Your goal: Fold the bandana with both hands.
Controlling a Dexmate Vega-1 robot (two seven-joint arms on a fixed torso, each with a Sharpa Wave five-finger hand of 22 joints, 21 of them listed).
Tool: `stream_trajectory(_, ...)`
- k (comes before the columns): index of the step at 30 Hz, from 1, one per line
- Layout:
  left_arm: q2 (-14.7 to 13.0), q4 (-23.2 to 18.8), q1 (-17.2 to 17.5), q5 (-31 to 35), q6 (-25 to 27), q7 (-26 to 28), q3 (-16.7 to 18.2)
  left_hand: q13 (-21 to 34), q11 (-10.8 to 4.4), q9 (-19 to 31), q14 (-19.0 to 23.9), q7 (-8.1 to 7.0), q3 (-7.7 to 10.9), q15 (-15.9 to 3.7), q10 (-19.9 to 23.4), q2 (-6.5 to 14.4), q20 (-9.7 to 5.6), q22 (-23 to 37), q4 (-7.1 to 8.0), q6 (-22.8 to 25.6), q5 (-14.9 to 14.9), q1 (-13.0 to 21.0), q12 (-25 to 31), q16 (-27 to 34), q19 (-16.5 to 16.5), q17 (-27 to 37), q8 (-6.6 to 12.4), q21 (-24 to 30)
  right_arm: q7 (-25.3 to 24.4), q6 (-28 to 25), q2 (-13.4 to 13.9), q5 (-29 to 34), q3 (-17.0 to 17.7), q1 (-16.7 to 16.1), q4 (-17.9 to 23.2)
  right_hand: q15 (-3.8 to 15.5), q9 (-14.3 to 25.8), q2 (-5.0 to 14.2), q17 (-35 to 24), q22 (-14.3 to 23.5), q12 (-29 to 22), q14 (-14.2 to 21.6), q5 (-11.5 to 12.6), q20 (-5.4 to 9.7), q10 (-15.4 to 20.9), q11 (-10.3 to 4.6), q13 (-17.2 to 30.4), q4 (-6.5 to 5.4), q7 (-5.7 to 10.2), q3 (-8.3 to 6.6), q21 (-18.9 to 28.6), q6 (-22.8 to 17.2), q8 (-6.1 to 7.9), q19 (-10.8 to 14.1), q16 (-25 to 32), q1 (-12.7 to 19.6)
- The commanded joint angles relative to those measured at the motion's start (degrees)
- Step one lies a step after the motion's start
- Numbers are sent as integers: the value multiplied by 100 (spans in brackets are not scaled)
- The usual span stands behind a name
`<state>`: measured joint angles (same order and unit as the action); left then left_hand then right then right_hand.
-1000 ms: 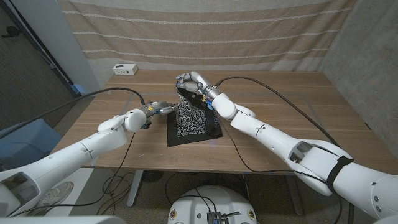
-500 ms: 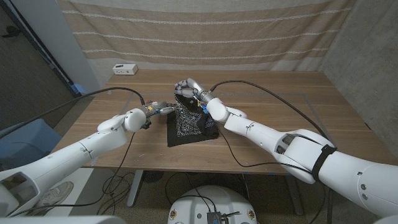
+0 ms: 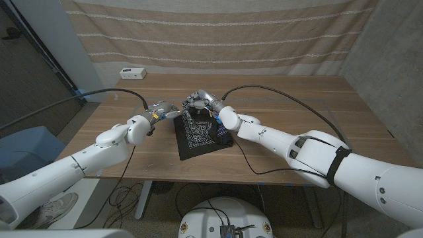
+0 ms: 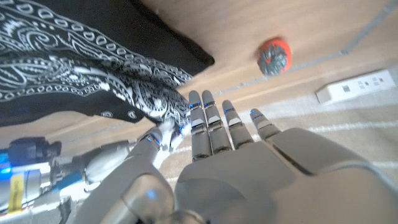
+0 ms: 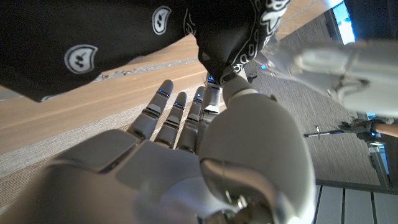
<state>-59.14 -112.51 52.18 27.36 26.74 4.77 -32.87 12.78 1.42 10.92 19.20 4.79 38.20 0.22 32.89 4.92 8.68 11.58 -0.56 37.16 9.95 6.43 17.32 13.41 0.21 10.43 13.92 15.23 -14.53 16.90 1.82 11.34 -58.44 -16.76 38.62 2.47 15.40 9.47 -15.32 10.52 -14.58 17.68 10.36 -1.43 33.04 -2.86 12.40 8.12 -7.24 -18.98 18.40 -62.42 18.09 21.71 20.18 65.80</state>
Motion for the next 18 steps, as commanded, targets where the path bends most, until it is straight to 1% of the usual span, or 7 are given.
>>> stream_trajectory(1, -205, -818, 1124, 961, 361, 2129, 697, 191, -10, 85, 732, 79, -34, -88, 519, 207, -74, 64, -82, 474, 24, 51, 248, 248, 524, 130, 140, 247, 159, -230, 113, 97, -179, 34, 137, 404, 25, 16, -9, 33, 21, -29, 5, -38, 11, 25, 21, -19, 27, 10, -17, -14, -16, -6, 50, -5)
stream_trajectory(9, 88, -516, 1303, 1148, -11, 2845, 849, 339, -128, 164, 642, -106, -52, -159, 212, 390, -24, 98, -162, 261, 46, 214, 170, 273, 580, 249, 72, 307, 855, 5, 528, -298, 44, -249, 1005, 295, -5, -8, -25, 35, 59, -57, 13, -95, -61, 125, 27, -52, 106, 55, -9, 22, -57, 19, 57, -75)
stream_trajectory(12, 179, -427, 1332, 1152, -164, 3025, 908, 359, -141, 161, 601, -148, -42, -157, 140, 409, -5, 102, -139, 159, 49, 214, 146, 252, 555, 253, 27, 303, 1506, 244, 601, -613, 126, -248, 1083, 106, -108, 8, -55, 41, 200, -271, 39, -188, -417, 201, 41, -291, 238, 170, -74, 600, -368, -136, -42, -516)
stream_trajectory(13, 209, -398, 1337, 1156, -206, 3075, 924, 362, -147, 161, 594, -153, -40, -153, 137, 419, -3, 102, -128, 151, 49, 209, 145, 250, 554, 257, 23, 303, 1803, 292, 615, -746, 150, -225, 1083, 33, -165, 29, -69, 45, 262, -475, 48, -224, -625, 271, 46, -364, 307, 201, -141, 909, -541, -301, -125, -680)
stream_trajectory(15, 279, -372, 1337, 1212, -168, 3099, 934, 382, -126, 156, 534, -200, -32, -156, 51, 416, 3, 105, -104, 40, 49, 204, 115, 218, 540, 258, -27, 304, 2574, 410, 551, -1126, 216, -107, 873, -126, -281, 192, -177, 63, 367, -930, 102, -256, -1231, 346, 56, -716, 546, 164, -345, 1421, -743, -829, -266, -1198)
stream_trajectory(16, 305, -368, 1334, 1245, -136, 3090, 934, 389, -127, 154, 508, -217, -29, -158, 34, 418, 9, 106, -95, 0, 49, 203, 109, 205, 520, 259, -45, 298, 3109, 545, 440, -1359, 241, 30, 562, -249, -347, 247, -279, 80, 396, -1495, 127, -164, -1773, 276, 58, -998, 953, 11, -567, 1981, -824, -1476, -435, -1541)
stream_trajectory(18, 382, -322, 1319, 1299, -98, 3122, 928, 397, -141, 152, 492, -221, -25, -155, 15, 423, 11, 107, -79, -33, 49, 198, 103, 197, 515, 261, -59, 298, 4167, 790, 131, -1714, 252, 368, -230, -185, -394, 247, -439, 98, 420, -2302, 81, -65, -2668, -9, 51, -1337, 1476, -258, -780, 2881, -828, -2559, -631, -1934)
